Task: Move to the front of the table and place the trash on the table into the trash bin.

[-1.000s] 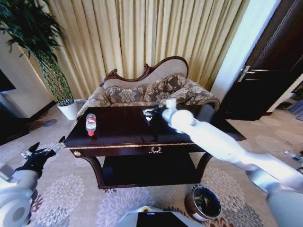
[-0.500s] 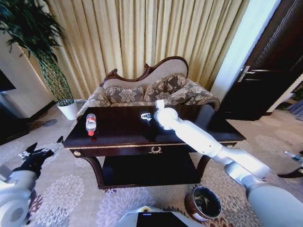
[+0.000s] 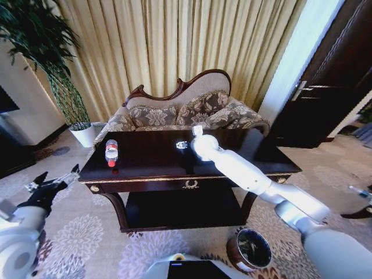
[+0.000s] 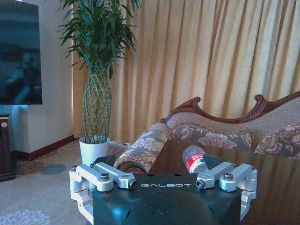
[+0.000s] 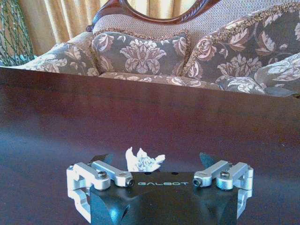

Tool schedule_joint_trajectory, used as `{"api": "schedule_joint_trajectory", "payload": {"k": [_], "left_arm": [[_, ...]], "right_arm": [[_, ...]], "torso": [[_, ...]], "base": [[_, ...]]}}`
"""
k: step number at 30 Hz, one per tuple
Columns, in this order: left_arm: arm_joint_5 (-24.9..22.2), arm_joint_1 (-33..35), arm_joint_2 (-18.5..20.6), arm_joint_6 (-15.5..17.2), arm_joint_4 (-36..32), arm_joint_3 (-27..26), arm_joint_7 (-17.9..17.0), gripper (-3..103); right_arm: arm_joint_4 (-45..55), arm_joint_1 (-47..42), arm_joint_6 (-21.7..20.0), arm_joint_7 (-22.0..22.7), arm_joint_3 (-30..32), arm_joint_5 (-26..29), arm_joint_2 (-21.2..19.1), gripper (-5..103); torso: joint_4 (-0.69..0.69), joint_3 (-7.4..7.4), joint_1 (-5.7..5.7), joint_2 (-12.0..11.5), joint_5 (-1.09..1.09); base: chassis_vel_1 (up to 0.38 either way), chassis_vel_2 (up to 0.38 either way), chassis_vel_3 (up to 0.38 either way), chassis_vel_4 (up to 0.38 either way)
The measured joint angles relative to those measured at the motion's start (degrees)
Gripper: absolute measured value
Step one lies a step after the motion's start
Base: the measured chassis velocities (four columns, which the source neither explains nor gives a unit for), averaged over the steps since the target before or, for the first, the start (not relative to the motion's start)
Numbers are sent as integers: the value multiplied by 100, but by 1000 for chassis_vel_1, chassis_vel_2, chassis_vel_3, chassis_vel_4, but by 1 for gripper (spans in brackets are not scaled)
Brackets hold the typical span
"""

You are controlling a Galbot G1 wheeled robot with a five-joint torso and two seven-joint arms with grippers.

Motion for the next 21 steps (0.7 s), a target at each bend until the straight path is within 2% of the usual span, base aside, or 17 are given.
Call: {"api": "schedule_joint_trajectory", "payload": {"k": [6, 9, 11, 13, 17, 18, 21], "left_arm": [[-78, -15, 29, -8, 0, -107, 12, 100], [-93, -42, 54, -11, 0, -117, 14, 100], [-93, -77, 63, -21, 0, -107, 14, 100], [-93, -83, 63, -22, 0, -105, 14, 100], [-93, -89, 64, -24, 0, -99, 14, 100], [-93, -89, 64, -24, 0, -99, 14, 100], [-93, -119, 76, -26, 0, -98, 14, 100]], "right_arm": [[-86, -3, -23, 10, -33, -105, 47, 102], [-117, -4, -55, 77, -55, -160, 59, 99], [-139, -4, -71, 176, -68, -183, 71, 90], [-142, -5, -74, 188, -72, -188, 71, 90], [-144, -9, -67, 204, -118, -267, 47, 67], [-144, -9, -67, 204, -118, -267, 47, 67], [-136, -9, -53, 214, -137, -286, 37, 51]], "torso": [[0, 0, 0, 0, 0], [0, 0, 0, 0, 0], [0, 0, 0, 0, 0], [0, 0, 0, 0, 0], [0, 0, 0, 0, 0], [0, 0, 0, 0, 0], [-1, 0, 0, 0, 0]], "base": [[0, 0, 0, 0], [0, 0, 0, 0], [0, 0, 0, 0], [0, 0, 0, 0], [0, 0, 0, 0], [0, 0, 0, 0], [0, 0, 0, 0]]}}
